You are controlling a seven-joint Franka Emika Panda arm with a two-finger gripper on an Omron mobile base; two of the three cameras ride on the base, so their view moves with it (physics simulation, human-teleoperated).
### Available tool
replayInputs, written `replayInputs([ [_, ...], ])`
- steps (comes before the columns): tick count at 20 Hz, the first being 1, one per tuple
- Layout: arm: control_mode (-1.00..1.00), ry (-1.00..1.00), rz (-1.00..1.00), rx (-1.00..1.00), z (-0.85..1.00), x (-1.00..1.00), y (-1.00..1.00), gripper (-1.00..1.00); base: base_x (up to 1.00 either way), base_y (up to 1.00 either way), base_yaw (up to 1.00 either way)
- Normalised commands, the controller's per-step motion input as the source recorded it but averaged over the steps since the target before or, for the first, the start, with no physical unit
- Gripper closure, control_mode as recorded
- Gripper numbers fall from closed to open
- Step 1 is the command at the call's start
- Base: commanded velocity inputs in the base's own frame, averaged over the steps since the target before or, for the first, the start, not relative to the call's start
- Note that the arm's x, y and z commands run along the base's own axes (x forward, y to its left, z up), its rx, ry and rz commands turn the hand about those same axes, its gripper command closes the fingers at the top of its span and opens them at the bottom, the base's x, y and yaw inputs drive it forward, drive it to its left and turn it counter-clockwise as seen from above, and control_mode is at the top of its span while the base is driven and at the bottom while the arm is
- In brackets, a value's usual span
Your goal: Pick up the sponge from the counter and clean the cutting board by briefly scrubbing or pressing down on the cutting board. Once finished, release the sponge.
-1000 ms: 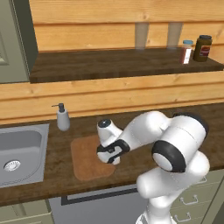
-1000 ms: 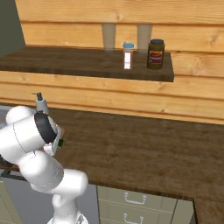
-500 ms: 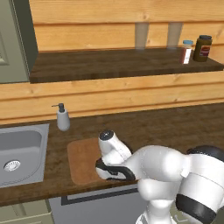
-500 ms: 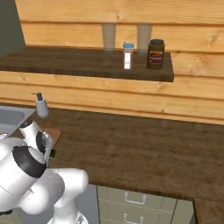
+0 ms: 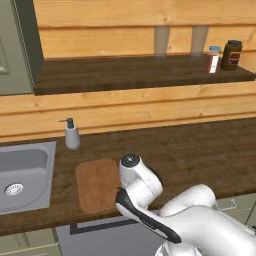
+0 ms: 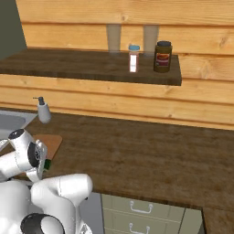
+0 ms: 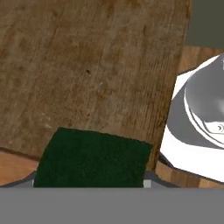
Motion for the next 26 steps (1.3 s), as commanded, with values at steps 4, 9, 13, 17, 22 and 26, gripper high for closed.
replayInputs([
  [4,-1.00,0.00,0.05,0.04,0.92,0.00,-0.03,1.00,0.00,0.00,0.00],
  [9,-1.00,0.00,0.08,0.00,0.15,0.02,0.45,1.00,0.00,0.00,0.00],
  [13,-1.00,0.00,0.10,0.03,0.24,0.08,0.44,1.00,0.00,0.00,0.00],
  [17,-1.00,0.00,0.09,0.07,0.39,0.03,0.17,1.00,0.00,0.00,0.00],
  [22,-1.00,-0.10,0.06,-0.12,0.07,-0.29,0.38,1.00,0.00,0.00,0.00],
  [26,-1.00,-0.02,0.37,-0.15,0.26,-0.01,0.26,1.00,0.00,0.00,0.00],
])
